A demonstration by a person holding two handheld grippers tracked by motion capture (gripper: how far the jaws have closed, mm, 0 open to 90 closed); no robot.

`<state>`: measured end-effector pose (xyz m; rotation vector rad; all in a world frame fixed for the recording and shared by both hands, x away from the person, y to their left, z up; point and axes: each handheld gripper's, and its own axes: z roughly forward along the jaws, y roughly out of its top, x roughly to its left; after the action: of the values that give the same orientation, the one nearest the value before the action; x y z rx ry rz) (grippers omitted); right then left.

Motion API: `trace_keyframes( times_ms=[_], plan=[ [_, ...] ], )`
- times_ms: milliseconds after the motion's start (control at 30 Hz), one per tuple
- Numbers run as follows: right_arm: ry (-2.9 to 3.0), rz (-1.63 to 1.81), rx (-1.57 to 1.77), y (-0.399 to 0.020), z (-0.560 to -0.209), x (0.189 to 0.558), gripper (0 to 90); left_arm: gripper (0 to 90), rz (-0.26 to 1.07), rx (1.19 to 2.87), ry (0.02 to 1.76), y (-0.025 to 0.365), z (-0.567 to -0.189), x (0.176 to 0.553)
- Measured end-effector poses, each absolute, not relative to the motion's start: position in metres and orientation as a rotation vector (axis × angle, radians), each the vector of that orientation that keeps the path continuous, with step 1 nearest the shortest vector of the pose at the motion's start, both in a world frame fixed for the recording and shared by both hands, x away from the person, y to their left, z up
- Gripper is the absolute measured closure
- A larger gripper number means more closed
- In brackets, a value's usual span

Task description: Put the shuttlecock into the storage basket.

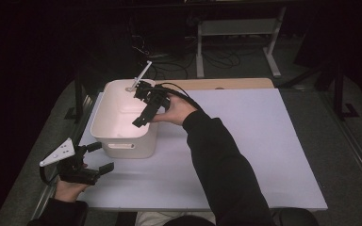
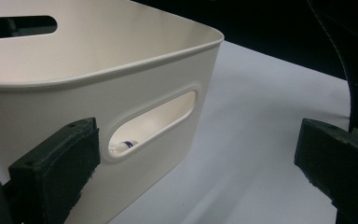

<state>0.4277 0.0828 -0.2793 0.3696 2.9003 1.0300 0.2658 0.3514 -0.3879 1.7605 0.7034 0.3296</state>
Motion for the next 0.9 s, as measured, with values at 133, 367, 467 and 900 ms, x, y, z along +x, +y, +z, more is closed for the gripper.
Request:
trace_keyframes(
  times_ms=[133, 367, 467, 900],
  plan=[
    [2.882, 1.043, 0.383, 0.077, -0.276, 0.428, 0.0, 0.0, 0.329, 1.762, 0.704, 0.351, -0.388, 0.266],
    [2.85, 1.087, 0.406, 0.063, -0.271, 0.426, 0.0, 0.0, 0.331, 1.764, 0.704, 0.351, -0.388, 0.266],
    [2.841, 1.097, 0.41, 0.058, -0.271, 0.424, 0.0, 0.0, 0.329, 1.763, 0.707, 0.351, -0.388, 0.266],
    [2.806, 1.119, 0.417, 0.041, -0.268, 0.418, 0.0, 0.0, 0.329, 1.763, 0.71, 0.351, -0.388, 0.266]
  ],
)
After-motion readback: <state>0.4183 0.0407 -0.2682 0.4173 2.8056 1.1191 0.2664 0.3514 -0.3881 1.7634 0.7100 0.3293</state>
